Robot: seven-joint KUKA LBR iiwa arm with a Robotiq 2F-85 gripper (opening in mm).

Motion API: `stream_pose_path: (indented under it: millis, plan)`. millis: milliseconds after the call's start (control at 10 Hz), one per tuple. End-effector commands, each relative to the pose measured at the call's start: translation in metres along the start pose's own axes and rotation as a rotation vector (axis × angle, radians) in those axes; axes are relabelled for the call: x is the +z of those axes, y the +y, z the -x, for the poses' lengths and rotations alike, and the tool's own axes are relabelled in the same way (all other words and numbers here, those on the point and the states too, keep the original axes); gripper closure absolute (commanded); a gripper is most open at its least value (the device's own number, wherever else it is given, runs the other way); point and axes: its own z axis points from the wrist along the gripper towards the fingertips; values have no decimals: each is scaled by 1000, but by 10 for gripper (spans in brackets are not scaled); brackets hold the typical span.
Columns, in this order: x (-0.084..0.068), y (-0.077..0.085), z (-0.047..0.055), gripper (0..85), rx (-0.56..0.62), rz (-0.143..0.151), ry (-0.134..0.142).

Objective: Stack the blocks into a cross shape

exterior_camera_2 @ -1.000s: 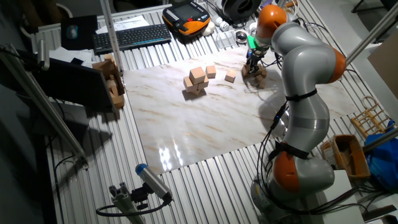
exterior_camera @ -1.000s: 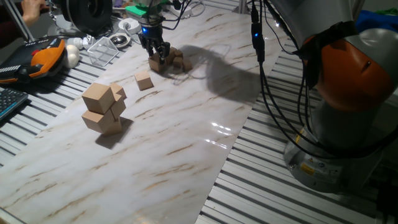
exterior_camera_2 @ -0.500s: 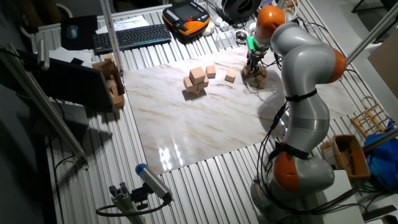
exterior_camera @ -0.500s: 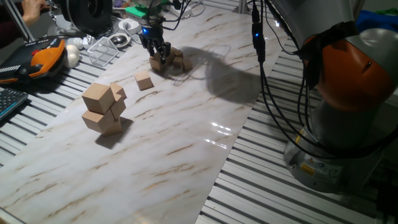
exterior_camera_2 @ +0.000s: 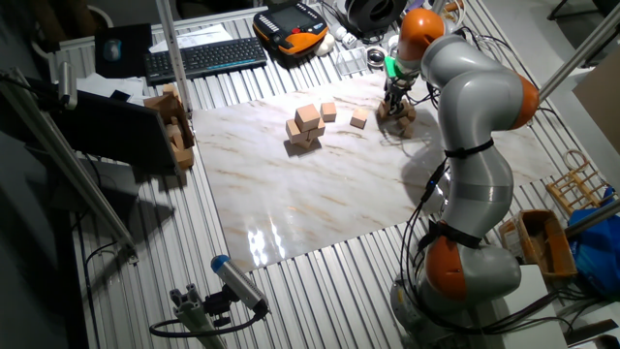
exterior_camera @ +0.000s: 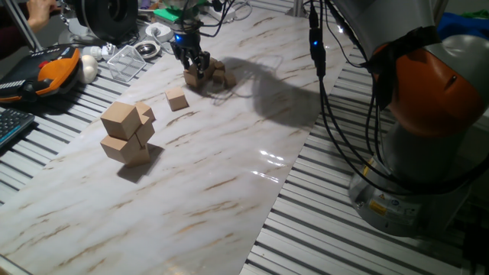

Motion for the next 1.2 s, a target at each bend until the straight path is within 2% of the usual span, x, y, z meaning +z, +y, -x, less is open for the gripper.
stream_pose_path:
  millis: [0, 100, 300, 700, 800, 1100]
  plan:
    - [0, 0, 0, 850, -4, 0, 0]
    - [0, 0, 0, 850, -7, 3, 2]
    - [0, 0, 1, 850, 0, 29, 10]
    - [1, 0, 1, 850, -5, 33, 10]
    - [1, 0, 1, 680, -5, 30, 8]
    - [1, 0, 1, 680, -5, 16, 7]
